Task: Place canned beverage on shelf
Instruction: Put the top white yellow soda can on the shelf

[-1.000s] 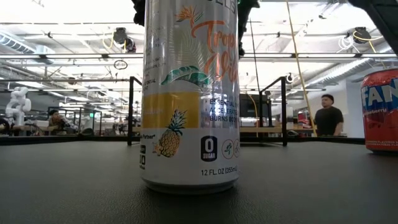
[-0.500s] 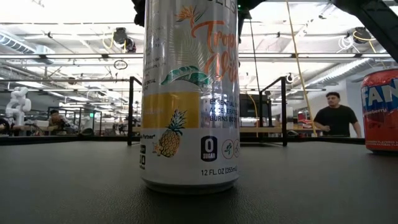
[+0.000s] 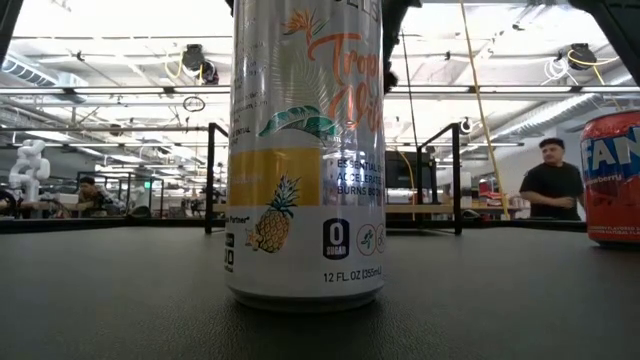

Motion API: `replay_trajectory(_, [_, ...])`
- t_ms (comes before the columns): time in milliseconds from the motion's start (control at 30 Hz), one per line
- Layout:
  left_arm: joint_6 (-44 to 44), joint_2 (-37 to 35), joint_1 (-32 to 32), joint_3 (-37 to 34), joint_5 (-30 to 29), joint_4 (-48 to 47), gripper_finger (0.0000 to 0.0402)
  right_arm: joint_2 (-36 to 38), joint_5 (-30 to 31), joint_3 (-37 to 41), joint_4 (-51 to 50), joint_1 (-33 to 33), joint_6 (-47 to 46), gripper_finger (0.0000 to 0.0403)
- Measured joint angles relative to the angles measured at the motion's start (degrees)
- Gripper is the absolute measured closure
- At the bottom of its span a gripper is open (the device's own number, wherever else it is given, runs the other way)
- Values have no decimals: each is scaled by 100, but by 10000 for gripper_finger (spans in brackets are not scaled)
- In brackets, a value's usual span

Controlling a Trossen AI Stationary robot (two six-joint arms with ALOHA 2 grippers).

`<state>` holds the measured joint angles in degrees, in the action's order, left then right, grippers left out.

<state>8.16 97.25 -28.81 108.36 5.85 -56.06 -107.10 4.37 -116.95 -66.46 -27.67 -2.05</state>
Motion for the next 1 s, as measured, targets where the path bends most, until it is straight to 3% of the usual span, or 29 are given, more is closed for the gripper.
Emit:
replay_trajectory(167, [318, 136, 52, -4, 385, 401, 59, 588, -57, 72, 14, -381, -23, 23])
replay_trajectory(267, [276, 201, 93, -4, 383, 508, 59, 1010, -387, 394, 52, -630, -83, 23])
replay_trajectory(500, [258, 191, 93, -4, 258, 582, 59, 2336, -923, 2267, 1228, -838, -607, 23])
replay_trajectory(600, [158, 214, 94, -4, 537, 944, 59, 2862, -924, 3084, 1944, -743, -871, 23])
replay_trajectory(800, [261, 485, 163, 0, 763, 1476, 59, 3602, -844, 3911, 2922, -370, -1200, 23])
replay_trajectory(1000, [690, 767, 148, 0, 944, 1662, 59, 4018, 73, 3982, 2606, -44, -1360, 23])
